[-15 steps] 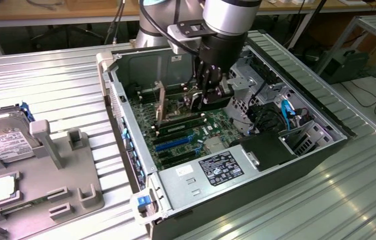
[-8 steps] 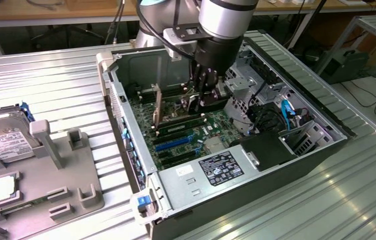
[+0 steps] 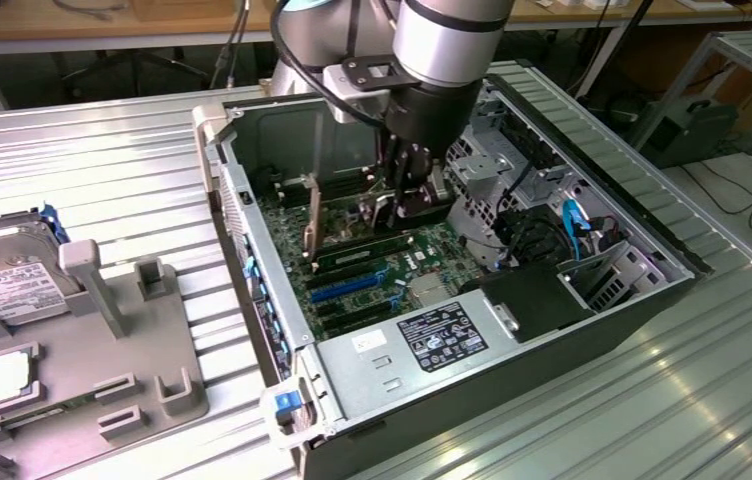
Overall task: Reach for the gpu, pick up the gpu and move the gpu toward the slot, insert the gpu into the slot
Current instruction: 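Insert the gpu into the slot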
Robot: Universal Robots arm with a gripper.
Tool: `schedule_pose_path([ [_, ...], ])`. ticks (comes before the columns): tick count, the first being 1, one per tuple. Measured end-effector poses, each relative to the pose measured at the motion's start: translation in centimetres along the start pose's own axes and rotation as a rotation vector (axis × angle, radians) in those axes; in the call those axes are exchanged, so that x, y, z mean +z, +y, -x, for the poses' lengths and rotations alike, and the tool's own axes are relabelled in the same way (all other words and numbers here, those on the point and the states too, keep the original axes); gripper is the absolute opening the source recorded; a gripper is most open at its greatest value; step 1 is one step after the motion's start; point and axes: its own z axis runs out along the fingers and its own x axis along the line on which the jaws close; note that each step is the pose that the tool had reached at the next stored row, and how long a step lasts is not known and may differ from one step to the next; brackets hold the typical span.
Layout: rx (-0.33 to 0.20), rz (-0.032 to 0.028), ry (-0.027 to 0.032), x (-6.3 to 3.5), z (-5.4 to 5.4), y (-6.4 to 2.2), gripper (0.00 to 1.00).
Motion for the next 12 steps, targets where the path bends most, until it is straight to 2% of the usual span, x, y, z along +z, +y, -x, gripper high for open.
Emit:
schedule_pose_path([
  [12, -0.012, 0.0017, -0.0001, 2.19, 0.0, 0.02, 0.28],
])
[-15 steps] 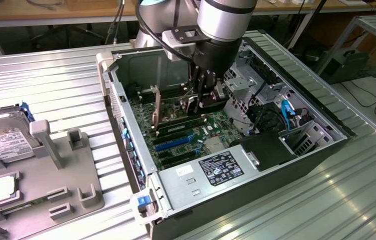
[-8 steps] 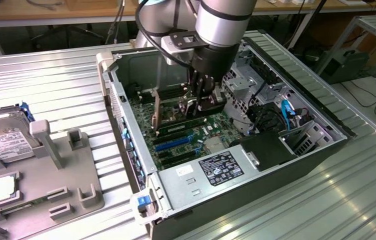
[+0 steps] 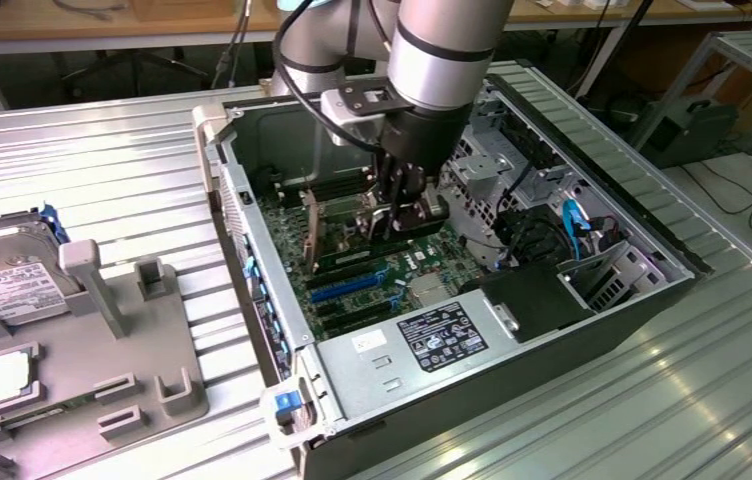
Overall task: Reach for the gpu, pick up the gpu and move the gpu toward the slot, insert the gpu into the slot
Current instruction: 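Insert the gpu into the slot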
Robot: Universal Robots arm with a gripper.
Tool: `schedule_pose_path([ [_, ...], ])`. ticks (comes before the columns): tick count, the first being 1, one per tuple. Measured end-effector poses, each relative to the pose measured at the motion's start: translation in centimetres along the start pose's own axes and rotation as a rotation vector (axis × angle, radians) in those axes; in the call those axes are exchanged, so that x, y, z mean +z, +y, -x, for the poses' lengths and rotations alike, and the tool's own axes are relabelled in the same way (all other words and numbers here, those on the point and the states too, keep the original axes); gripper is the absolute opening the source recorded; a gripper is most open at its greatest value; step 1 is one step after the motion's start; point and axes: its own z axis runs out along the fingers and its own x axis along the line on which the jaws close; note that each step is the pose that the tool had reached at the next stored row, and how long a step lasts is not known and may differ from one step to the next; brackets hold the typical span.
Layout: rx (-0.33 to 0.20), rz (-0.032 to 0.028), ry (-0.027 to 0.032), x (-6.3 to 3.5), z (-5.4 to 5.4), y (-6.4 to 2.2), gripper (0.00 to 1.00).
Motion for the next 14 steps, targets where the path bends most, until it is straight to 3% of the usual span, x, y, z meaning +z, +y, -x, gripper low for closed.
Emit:
schedule_pose_path([
  [8, 0.0, 0.0024, -0.0002, 0.77, -0.03, 0.0, 0.28],
  [14, 0.0, 0.0025, -0.0002, 0.77, -0.04, 0.0, 0.28],
])
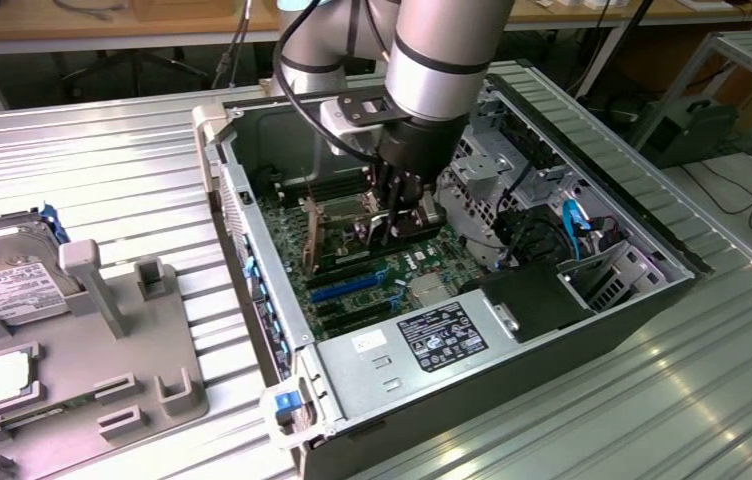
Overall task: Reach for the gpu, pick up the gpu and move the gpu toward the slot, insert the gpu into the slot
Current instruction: 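Insert the gpu into the slot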
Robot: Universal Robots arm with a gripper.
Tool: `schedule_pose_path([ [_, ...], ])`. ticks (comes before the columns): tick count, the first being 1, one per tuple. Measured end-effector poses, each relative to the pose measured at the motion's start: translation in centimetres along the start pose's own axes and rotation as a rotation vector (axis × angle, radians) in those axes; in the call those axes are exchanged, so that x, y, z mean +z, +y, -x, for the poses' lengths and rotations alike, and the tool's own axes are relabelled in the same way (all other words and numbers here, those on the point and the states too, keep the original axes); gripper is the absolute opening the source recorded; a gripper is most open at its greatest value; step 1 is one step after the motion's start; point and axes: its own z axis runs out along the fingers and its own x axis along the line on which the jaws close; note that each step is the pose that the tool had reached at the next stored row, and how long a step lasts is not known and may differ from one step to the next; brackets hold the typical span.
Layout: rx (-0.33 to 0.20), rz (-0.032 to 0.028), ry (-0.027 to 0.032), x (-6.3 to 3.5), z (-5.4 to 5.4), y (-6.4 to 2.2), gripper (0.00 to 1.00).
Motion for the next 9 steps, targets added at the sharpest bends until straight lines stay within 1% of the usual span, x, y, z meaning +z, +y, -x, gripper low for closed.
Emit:
schedule_pose_path([
  [6, -0.003, 0.0002, 0.0006, 0.09, 0.2, 0.07, 0.28],
  [9, -0.019, 0.0013, 0.0004, 0.25, 0.34, 0.07, 0.28],
])
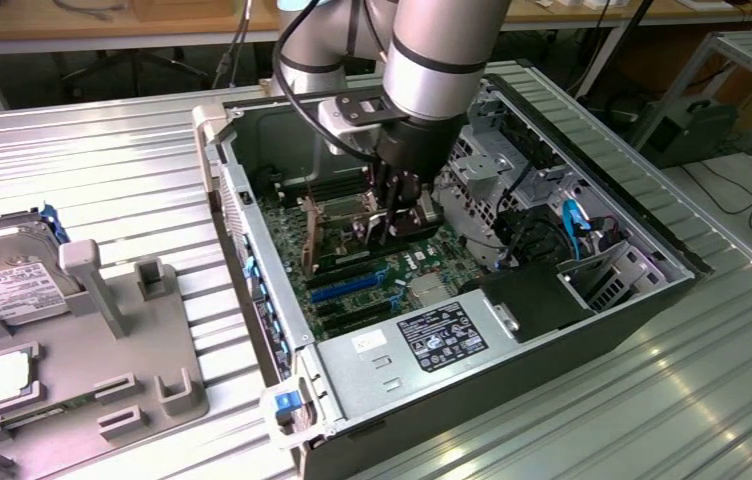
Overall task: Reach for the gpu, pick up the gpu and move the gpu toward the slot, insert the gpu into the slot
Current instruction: 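Insert the gpu into the slot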
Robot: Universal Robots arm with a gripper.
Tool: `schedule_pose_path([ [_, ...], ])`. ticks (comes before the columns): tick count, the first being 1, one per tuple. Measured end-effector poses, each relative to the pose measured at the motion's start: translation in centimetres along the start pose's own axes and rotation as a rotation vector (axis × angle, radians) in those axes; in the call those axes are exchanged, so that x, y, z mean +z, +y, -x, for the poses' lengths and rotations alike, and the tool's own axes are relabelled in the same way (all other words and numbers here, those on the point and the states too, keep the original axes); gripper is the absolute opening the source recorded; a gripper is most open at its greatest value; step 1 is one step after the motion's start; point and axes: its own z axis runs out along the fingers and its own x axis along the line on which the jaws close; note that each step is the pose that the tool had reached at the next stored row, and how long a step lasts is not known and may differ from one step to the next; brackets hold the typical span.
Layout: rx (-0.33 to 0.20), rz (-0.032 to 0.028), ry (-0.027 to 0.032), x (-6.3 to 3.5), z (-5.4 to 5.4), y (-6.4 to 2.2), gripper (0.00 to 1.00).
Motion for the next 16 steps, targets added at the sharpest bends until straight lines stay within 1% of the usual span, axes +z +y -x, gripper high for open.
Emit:
schedule_pose_path([
  [3, -0.018, 0.001, 0.0005, 0.07, 0.0, 0.01, 0.28],
  [9, -0.019, 0.001, 0.0003, 0.23, -0.01, 0.33, 0.28],
  [11, -0.021, 0.001, -0.0009, 0.29, -0.02, 0.35, 0.28],
  [16, -0.038, 0.0016, -0.0013, 0.56, -0.02, 0.48, 0.28],
])
